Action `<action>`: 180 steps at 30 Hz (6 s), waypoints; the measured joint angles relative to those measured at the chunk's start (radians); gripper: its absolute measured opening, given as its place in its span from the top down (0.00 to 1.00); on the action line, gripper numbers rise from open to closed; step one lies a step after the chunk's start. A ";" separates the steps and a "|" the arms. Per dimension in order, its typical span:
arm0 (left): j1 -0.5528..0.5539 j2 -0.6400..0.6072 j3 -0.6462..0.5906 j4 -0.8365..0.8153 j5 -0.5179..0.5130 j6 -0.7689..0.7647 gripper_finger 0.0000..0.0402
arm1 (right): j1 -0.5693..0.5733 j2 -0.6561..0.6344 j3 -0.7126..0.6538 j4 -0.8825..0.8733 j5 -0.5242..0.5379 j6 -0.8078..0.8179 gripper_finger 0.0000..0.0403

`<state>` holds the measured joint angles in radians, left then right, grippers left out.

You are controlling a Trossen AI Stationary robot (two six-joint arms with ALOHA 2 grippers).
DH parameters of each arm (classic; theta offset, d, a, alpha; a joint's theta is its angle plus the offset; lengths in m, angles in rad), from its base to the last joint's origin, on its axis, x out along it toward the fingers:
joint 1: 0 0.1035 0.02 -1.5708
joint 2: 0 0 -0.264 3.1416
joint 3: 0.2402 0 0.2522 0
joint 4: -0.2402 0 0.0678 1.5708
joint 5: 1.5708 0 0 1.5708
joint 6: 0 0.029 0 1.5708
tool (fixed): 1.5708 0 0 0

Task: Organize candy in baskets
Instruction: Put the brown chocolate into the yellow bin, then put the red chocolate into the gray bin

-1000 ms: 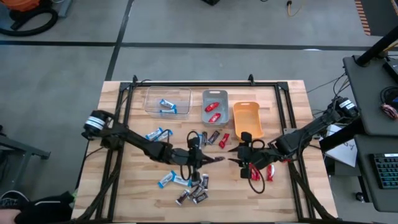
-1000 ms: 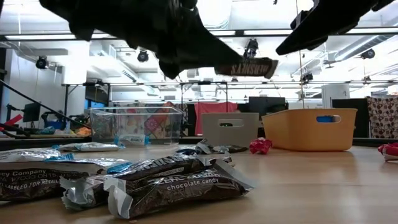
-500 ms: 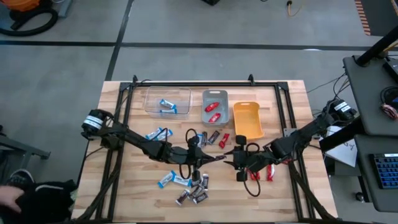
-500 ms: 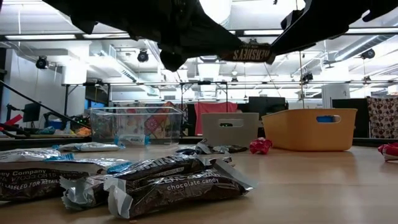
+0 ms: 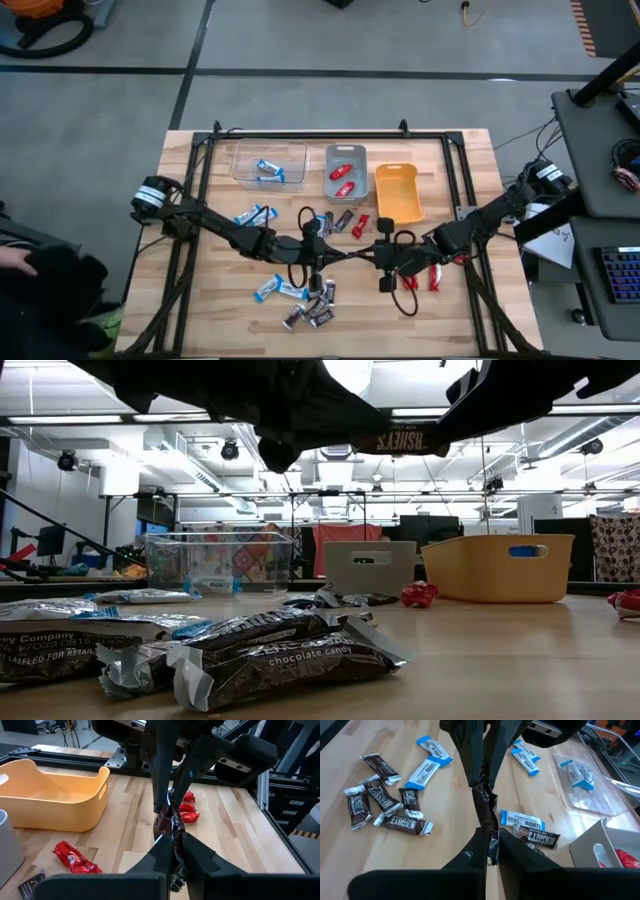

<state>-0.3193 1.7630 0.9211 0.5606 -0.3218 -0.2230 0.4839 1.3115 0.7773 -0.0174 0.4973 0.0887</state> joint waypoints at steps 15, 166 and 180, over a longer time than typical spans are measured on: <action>0.001 -0.055 0.001 -0.153 -0.001 0.008 0.70 | -0.022 -0.052 0.029 -0.130 0.002 0.080 0.97; 0.153 -0.612 -0.093 -1.255 0.267 -0.306 0.81 | -0.669 -0.042 0.326 -0.883 -0.245 0.232 0.55; 0.144 -0.499 -0.093 -1.121 0.225 -0.135 0.81 | -0.444 -0.040 0.362 -0.837 -0.331 -0.032 0.55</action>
<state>-0.1757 1.2637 0.8276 -0.5608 -0.0972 -0.3580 0.0404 1.2716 1.1393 -0.8539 0.1659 0.0563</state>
